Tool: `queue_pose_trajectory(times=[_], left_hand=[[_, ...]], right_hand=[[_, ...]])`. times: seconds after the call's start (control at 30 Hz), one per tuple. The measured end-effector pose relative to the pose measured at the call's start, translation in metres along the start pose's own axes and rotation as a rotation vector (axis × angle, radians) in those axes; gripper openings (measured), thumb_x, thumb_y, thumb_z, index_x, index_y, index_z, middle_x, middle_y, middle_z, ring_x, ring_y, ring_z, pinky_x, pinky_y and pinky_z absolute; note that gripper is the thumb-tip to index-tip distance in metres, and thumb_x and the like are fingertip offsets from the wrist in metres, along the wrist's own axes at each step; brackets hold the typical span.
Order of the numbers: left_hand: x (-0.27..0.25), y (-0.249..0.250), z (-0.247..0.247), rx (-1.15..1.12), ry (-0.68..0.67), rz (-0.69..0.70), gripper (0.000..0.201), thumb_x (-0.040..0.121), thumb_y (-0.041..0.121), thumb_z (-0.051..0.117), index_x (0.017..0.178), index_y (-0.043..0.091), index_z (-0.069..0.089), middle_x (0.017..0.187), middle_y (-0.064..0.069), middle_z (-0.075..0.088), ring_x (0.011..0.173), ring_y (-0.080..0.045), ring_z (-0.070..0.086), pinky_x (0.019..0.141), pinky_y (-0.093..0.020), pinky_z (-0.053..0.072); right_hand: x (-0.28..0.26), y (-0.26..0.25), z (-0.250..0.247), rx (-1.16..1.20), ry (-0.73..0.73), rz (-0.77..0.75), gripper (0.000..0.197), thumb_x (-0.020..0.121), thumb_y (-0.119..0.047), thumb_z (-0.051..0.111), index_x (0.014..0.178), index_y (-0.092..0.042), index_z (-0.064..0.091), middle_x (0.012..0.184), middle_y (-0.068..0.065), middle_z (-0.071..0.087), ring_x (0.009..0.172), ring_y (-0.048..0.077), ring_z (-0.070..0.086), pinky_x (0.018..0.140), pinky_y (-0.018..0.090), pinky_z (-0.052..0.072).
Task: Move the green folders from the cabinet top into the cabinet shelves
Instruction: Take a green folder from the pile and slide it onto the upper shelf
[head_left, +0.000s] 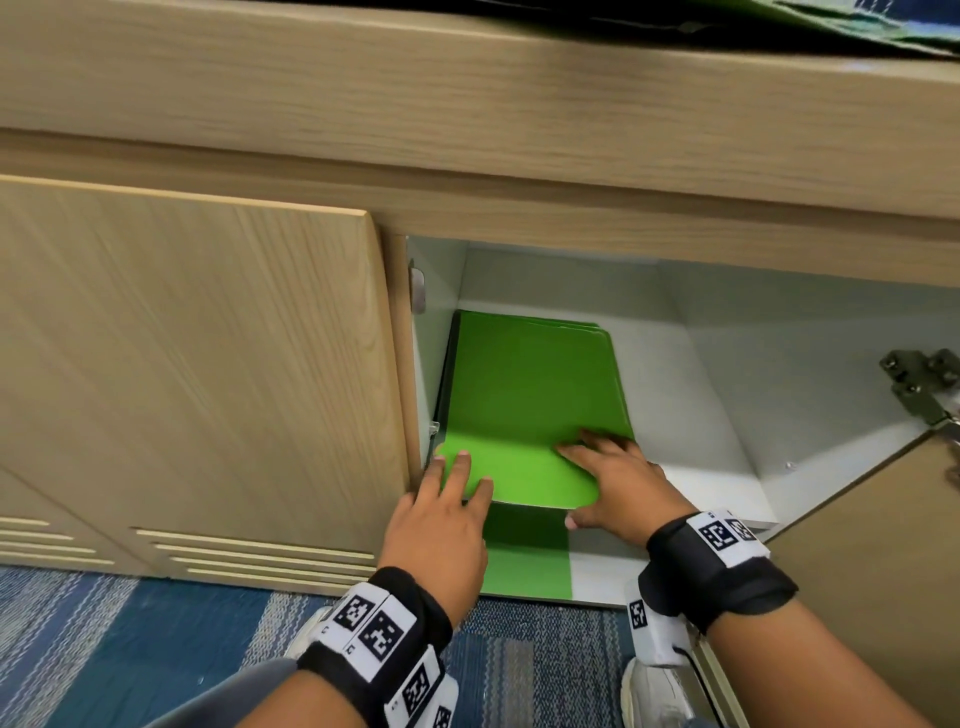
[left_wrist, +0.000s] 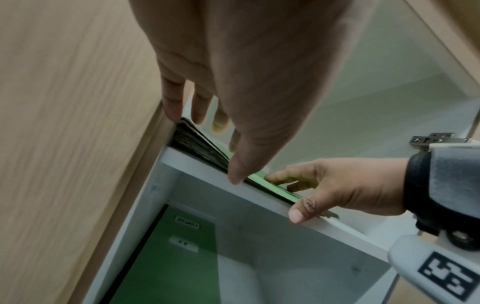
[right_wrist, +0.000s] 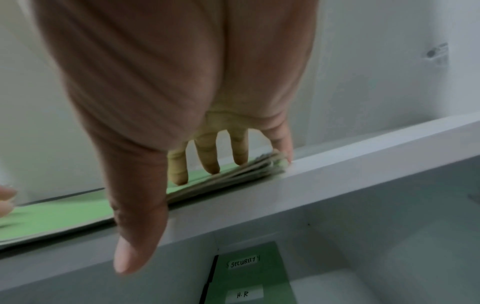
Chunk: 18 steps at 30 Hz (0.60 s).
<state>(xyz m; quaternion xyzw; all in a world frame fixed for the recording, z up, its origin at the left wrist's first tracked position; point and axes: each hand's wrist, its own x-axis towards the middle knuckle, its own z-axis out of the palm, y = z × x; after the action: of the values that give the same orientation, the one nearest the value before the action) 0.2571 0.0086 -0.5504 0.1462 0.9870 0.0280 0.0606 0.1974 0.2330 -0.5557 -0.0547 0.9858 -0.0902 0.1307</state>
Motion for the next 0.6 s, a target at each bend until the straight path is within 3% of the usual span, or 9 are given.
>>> queue_pose_trajectory(times=[0.17, 0.27, 0.5, 0.6], left_hand=[[0.011, -0.004, 0.013, -0.042, 0.015, 0.038, 0.064, 0.095, 0.018, 0.039, 0.152, 0.027, 0.010, 0.161, -0.002, -0.014, 0.148, -0.026, -0.013, 0.113, -0.042, 0.032], [0.024, -0.005, 0.022, -0.044, 0.033, 0.057, 0.068, 0.094, 0.012, 0.039, 0.152, 0.028, 0.007, 0.160, -0.002, -0.016, 0.147, -0.028, -0.014, 0.115, -0.042, 0.030], [0.040, -0.008, 0.024, -0.030, -0.020, 0.066, 0.076, 0.089, -0.009, 0.040, 0.152, 0.026, 0.016, 0.162, -0.004, 0.005, 0.149, -0.028, -0.003, 0.118, -0.038, 0.024], [0.045, -0.009, 0.020, -0.045, 0.011, 0.059, 0.072, 0.089, -0.009, 0.037, 0.149, 0.029, 0.025, 0.160, -0.003, 0.014, 0.149, -0.026, 0.006, 0.116, -0.038, 0.029]], right_hand=[[0.001, 0.004, -0.003, -0.057, 0.040, 0.011, 0.087, 0.070, -0.054, 0.074, 0.145, -0.046, 0.030, 0.157, -0.014, 0.024, 0.142, 0.020, 0.020, 0.108, 0.049, 0.033], [0.001, 0.005, -0.003, -0.071, 0.041, 0.003, 0.086, 0.071, -0.056, 0.073, 0.145, -0.045, 0.030, 0.157, -0.014, 0.025, 0.142, 0.020, 0.020, 0.107, 0.049, 0.034], [0.003, 0.006, -0.003, -0.100, 0.037, -0.014, 0.086, 0.070, -0.057, 0.072, 0.145, -0.045, 0.030, 0.157, -0.014, 0.025, 0.142, 0.020, 0.021, 0.105, 0.047, 0.034], [0.000, 0.004, -0.007, -0.097, 0.009, -0.014, 0.091, 0.068, -0.060, 0.073, 0.146, -0.043, 0.029, 0.158, -0.013, 0.024, 0.143, 0.020, 0.020, 0.107, 0.049, 0.033]])
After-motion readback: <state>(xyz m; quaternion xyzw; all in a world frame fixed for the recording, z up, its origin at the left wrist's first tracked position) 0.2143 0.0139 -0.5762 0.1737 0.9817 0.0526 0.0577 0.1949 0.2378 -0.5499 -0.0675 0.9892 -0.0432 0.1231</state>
